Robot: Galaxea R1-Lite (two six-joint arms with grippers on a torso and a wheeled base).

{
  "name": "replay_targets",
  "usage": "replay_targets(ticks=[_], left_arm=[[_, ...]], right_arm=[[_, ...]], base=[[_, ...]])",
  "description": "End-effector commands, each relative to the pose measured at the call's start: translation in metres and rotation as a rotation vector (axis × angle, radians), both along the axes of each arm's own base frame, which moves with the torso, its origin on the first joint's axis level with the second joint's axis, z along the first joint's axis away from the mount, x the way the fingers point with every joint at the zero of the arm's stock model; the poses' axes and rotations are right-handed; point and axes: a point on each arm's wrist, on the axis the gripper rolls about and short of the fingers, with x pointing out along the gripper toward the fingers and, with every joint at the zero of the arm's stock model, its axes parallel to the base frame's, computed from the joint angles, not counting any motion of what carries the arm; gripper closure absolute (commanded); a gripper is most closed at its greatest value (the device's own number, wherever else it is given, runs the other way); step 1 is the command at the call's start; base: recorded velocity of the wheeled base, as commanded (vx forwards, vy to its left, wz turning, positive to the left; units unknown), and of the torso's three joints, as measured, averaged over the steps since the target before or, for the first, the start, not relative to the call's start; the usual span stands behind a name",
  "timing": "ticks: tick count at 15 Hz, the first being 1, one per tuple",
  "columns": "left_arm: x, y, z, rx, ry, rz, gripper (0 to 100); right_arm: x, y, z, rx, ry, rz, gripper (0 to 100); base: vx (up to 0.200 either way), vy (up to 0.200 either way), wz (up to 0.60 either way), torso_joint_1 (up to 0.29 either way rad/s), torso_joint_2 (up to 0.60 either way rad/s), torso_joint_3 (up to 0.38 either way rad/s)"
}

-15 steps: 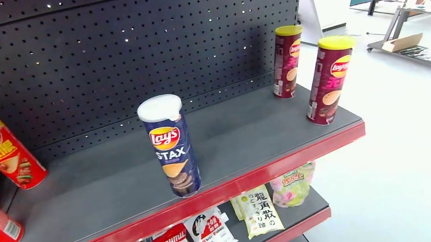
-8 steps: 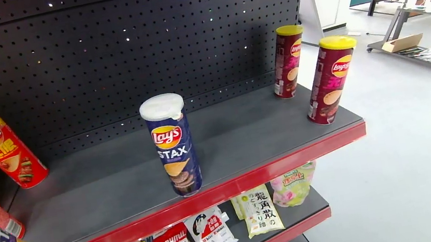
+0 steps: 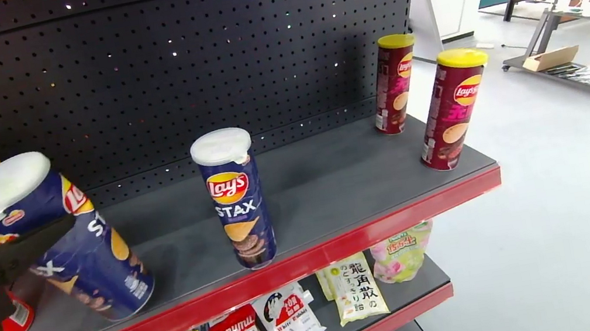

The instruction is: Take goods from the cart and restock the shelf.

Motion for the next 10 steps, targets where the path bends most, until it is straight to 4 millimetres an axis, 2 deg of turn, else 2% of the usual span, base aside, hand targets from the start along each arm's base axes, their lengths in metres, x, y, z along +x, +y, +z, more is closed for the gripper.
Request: replay_targets(ticks=[1, 4, 8, 10], left_arm=[[0.057, -0.017, -0.002, 0.001, 0.047, -0.066, 100], [0.113, -0.025, 0.004, 0.004, 0.039, -0.051, 100], [0.165, -0.05, 0.001, 0.007, 0.048, -0.094, 100], [0.186, -0.058, -0.008, 0.012, 0.067, -0.094, 100]], right_arm=[[0.0, 0.0, 0.0, 0.0, 0.001, 0.001, 0], [0.0, 0.0, 0.0, 0.0, 0.001, 0.001, 0], [0.0, 0.0, 0.0, 0.0, 0.003, 0.003, 0], [0.0, 0.0, 0.0, 0.0, 0.003, 0.001, 0]], base=[[0.0, 0.0, 0.0, 0.0, 0.0, 0.0], [0.0, 0.0, 0.0, 0.0, 0.0, 0.0], [0.0, 0.0, 0.0, 0.0, 0.0, 0.0], [0.0, 0.0, 0.0, 0.0, 0.0, 0.0]])
